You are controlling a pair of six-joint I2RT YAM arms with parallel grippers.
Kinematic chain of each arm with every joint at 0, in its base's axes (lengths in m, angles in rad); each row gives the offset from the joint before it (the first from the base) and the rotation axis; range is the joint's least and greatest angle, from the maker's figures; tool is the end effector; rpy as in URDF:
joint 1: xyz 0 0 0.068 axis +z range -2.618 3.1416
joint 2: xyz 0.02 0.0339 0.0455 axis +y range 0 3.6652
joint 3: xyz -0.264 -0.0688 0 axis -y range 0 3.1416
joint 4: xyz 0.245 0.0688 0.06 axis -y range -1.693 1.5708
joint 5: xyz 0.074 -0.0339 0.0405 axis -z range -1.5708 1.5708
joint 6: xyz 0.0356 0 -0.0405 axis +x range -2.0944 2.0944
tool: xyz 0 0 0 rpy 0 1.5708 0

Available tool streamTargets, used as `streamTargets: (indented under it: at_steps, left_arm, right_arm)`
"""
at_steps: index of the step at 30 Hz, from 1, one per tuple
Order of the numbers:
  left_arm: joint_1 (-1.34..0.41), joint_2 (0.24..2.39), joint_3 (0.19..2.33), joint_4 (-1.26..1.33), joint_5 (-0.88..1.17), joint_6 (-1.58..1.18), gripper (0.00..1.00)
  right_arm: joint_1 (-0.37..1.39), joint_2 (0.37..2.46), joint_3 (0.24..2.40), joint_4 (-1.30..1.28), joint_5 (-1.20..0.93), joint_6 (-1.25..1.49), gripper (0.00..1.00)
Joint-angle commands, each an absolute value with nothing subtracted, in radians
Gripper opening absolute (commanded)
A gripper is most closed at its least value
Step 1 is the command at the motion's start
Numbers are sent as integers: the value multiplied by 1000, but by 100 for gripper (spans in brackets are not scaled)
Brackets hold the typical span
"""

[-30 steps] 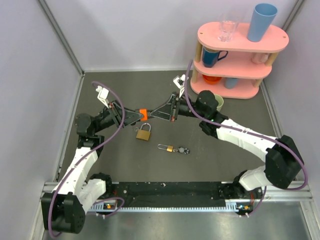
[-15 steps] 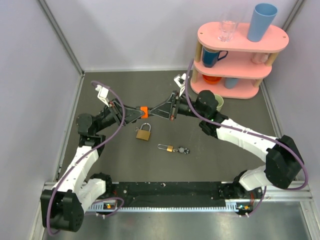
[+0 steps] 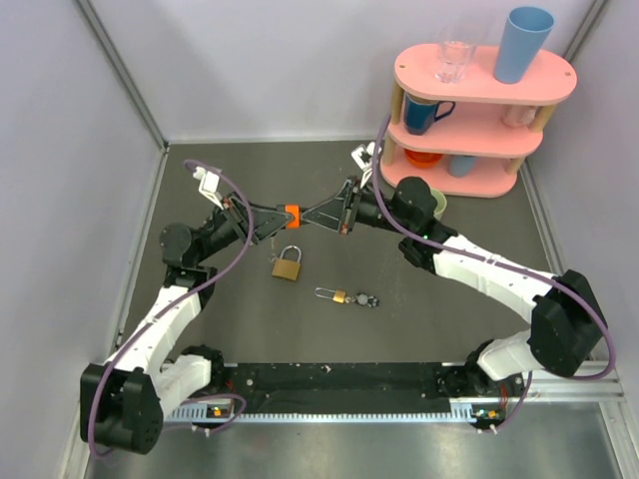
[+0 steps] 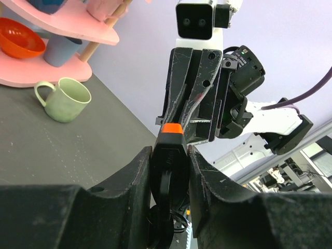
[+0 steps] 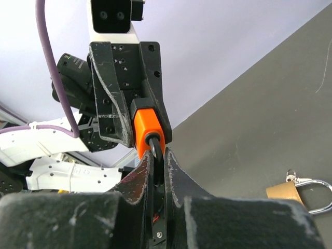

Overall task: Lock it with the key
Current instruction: Lock the lock.

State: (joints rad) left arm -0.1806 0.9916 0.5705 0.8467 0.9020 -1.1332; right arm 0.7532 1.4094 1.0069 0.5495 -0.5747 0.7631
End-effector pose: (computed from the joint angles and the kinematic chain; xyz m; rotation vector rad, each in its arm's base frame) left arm 0.2027 -0.0654 0.3287 0.2516 1.4836 -1.6011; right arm 0.2270 0.2393 0.3485 -0.5350 1.5876 1.6031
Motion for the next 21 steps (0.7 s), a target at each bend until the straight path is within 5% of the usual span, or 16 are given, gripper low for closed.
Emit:
streamTargets:
  at_steps: [1,8,11,12,16,21]
  left_arm:
    - [-310,1019,617,882,992,-1117,0]
    - [-310,997,644,755,994,-1033,0]
    - [-307,979,672,591,977,-938,23]
    - [-302,973,675,560,971,-914,41]
    - [-272,939,680,488,943,-858,72]
    - [-187,919,699,454,971,-857,86]
  right_arm:
    - [847,1437,1101,603,-655,769,0]
    - [845,1405,1089,540,-620,730,0]
    - [845,1385,1077,503,-595,716,0]
    - [836,1381,1066,500,-586,716,0]
    - [813,1358,1037,482,-580,716,0]
    - [778,1299,996,430,-574,695,0]
